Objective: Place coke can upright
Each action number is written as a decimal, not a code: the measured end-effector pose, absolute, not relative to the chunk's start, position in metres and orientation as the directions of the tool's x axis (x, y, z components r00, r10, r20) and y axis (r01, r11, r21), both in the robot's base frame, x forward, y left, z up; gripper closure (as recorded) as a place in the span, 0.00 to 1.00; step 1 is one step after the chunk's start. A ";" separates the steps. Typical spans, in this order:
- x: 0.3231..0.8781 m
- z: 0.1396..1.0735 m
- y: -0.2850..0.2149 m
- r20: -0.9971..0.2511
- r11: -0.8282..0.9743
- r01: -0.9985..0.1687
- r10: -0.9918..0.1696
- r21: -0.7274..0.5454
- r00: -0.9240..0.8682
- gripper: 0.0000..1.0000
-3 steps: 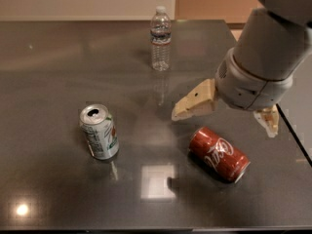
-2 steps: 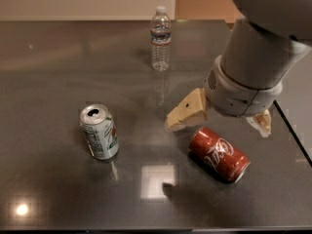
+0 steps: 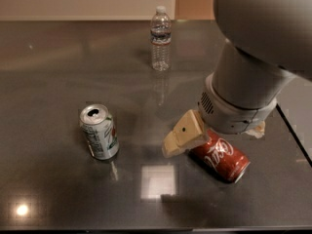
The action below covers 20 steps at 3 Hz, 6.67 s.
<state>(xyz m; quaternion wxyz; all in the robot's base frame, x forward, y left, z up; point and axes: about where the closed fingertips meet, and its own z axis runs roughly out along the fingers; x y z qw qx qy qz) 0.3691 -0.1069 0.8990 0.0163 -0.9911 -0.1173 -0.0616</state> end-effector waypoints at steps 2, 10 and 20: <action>0.367 0.899 -0.121 0.174 -0.916 0.401 0.392 -0.016 0.903 0.00; 0.373 0.838 -0.145 0.026 -0.759 0.640 0.646 0.118 0.763 0.41; 0.386 0.929 -0.090 -0.148 -0.876 -0.366 -0.336 -0.315 0.930 1.00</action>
Offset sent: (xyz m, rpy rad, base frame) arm -0.0028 -0.0291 -0.0125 0.0149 -0.0389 0.2725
